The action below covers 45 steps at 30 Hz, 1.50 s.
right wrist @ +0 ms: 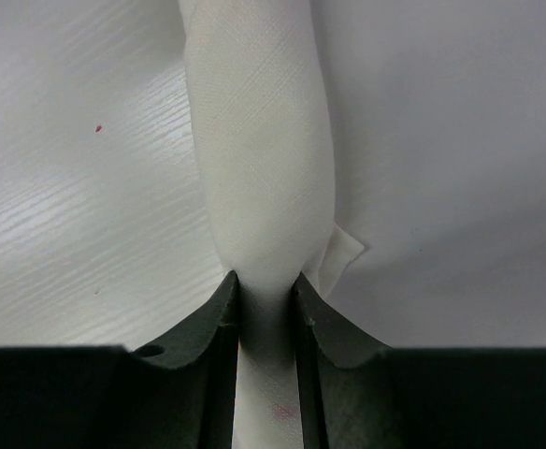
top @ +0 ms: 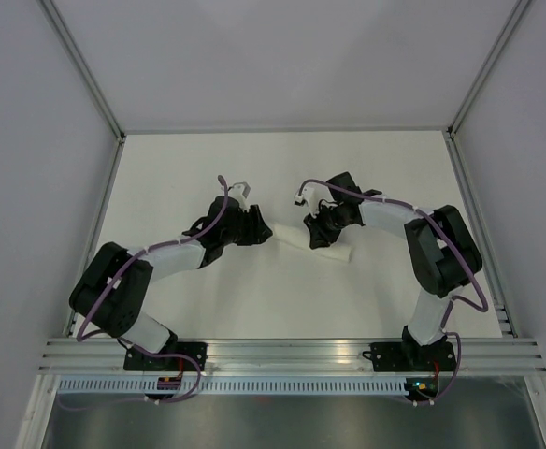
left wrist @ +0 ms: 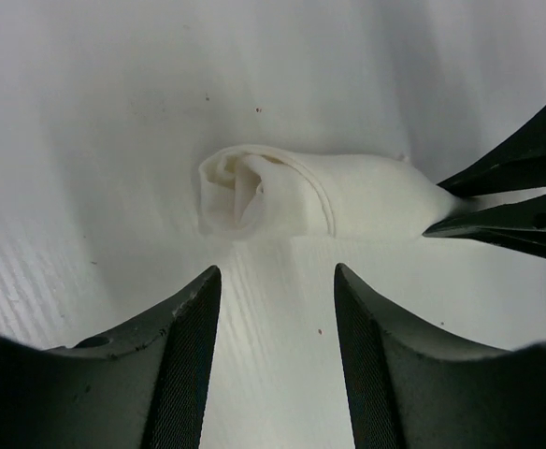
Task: Fold the napkin, place the utensils inside, and roll it up
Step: Roll the napkin with the utensil
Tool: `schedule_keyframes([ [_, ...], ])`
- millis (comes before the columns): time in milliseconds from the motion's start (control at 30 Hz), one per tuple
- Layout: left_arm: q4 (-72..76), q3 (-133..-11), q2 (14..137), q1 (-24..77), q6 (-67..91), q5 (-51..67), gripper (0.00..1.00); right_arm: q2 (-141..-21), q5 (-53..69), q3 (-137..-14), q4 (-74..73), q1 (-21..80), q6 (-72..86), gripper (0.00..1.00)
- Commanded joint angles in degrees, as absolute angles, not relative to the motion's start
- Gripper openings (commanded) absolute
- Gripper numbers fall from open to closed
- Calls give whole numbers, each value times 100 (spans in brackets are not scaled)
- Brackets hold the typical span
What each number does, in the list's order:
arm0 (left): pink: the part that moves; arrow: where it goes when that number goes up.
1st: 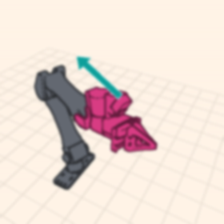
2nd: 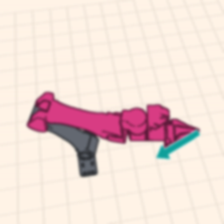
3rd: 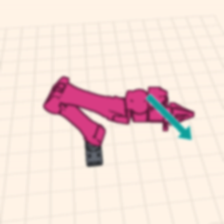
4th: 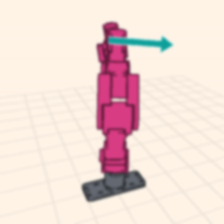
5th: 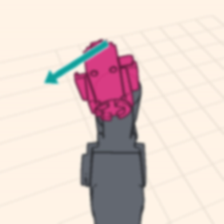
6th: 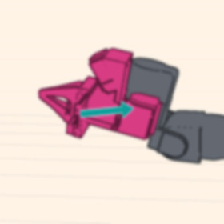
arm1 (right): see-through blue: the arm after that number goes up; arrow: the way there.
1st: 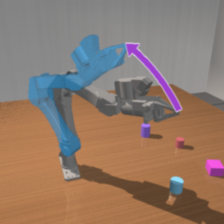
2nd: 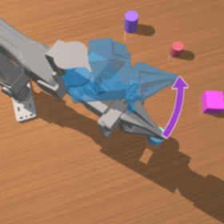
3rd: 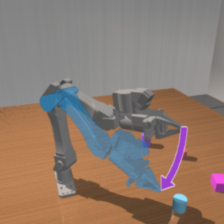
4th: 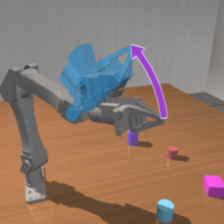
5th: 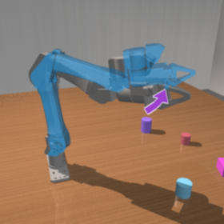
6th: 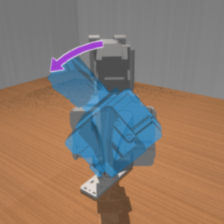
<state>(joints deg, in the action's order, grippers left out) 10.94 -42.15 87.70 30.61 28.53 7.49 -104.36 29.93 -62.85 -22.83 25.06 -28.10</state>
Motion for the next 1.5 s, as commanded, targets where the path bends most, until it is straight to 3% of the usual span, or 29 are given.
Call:
schedule_keyframes([
  [0, 2546, -3965, 8727, 3269, 3849, 299, 57, -10889, 2892, -6468, -2698, 2487, -2260, 9],
  [200, 3146, -4060, 9279, 3831, 4183, 26, 57, -11100, 2865, -6706, -2663, 2479, -1873, 9],
  [500, 2909, -3982, 9413, 4509, 4965, -1800, 58, -11153, 2909, -6715, -2479, 2426, -1319, 9],
  [700, 2655, -4166, 9545, 4570, 5203, -2135, 59, -11145, 2979, -6645, -2233, 2382, -827, 9],
  [1167, 2365, -4886, 10256, 4544, 5203, -2303, 60, -11031, 3138, -6487, -1618, 2312, 237, 10],
  [1467, 2136, -5282, 10635, 4219, 5019, -1917, 54, -11206, 3497, -6556, -1293, 2233, 904, 11],
])
